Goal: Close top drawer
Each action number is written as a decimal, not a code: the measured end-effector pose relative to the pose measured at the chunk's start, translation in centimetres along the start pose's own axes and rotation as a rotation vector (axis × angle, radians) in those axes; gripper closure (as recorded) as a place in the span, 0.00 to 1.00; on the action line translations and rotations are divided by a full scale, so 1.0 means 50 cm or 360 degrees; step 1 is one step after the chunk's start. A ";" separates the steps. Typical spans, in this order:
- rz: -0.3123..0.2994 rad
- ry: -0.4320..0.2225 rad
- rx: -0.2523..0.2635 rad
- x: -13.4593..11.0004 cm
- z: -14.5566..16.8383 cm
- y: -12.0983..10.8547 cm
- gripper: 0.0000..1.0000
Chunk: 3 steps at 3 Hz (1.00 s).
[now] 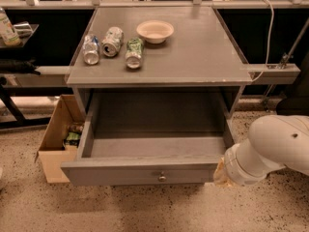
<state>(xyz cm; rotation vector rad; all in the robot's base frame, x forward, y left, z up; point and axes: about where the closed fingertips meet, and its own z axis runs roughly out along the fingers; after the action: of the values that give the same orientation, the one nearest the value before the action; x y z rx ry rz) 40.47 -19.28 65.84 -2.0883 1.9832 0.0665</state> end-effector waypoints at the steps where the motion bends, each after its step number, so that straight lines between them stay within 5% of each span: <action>1: 0.0041 0.0000 -0.0003 0.014 0.018 -0.032 1.00; 2: 0.0085 -0.0002 -0.0015 0.035 0.050 -0.048 1.00; 3: 0.0086 -0.0004 -0.0019 0.036 0.053 -0.047 0.82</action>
Offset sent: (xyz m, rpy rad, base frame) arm 0.0429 -0.0196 -0.0462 0.0179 0.0387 -0.0813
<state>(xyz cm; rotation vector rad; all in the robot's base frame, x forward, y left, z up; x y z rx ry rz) 43.30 -20.38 63.28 -2.0407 2.0432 0.0912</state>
